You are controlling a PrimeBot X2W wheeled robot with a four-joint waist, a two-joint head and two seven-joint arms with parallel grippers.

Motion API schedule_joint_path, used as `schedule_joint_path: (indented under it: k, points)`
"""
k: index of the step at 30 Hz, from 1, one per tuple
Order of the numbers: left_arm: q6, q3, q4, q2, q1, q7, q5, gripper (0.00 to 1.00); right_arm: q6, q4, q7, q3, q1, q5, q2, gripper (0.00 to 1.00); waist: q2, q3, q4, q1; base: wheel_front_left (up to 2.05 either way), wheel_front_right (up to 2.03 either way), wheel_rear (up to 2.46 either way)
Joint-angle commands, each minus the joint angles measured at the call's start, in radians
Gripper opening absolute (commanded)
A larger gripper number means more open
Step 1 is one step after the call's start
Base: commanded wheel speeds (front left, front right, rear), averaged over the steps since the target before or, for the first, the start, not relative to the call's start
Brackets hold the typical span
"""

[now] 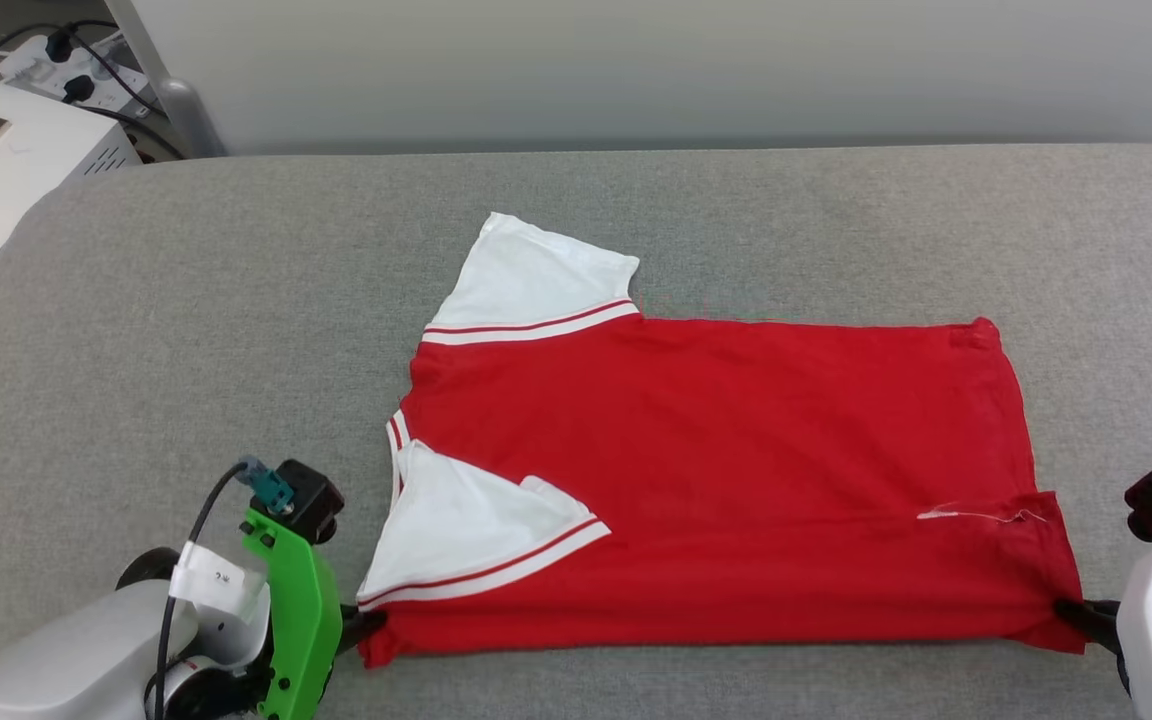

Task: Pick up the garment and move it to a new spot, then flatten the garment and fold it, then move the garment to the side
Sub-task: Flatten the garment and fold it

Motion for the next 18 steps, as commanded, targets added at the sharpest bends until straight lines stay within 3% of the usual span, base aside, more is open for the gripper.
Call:
schedule_joint_path:
  k: [1, 12, 13, 14, 18]
  points:
    - [0.008, -0.001, 0.000, 0.011, 0.021, -0.009, -0.001, 0.00, -0.001, -0.004, 0.003, -0.015, 0.019, -0.001, -0.003, 0.00, 0.0058, 0.009, -0.003, 0.0000, 0.00, 0.00, 0.00]
    - [0.014, -0.002, 0.086, -0.039, 0.039, -0.019, 0.016, 0.00, -0.001, 0.110, 0.023, -0.027, 0.020, -0.051, 0.092, 0.00, 0.0058, 0.047, -0.005, 0.0000, 0.00, 0.00, 0.00]
    - [0.014, -0.001, 0.094, -0.041, 0.037, -0.026, 0.020, 0.44, -0.001, 0.117, 0.010, -0.030, 0.016, -0.052, 0.102, 0.33, 0.0058, 0.046, -0.005, 0.0000, 0.00, 0.00, 0.00]
    - [0.017, 0.004, 0.098, -0.042, 0.034, -0.041, 0.026, 1.00, -0.001, 0.120, -0.004, -0.035, 0.011, -0.052, 0.111, 1.00, 0.0058, 0.043, -0.005, 0.0000, 0.00, 0.00, 0.00]
    - [0.021, 0.017, 0.096, -0.024, 0.027, -0.071, 0.037, 1.00, -0.001, 0.117, -0.049, -0.048, -0.001, -0.060, 0.117, 1.00, 0.0058, 0.021, -0.008, 0.0000, 0.00, 0.00, 0.00]
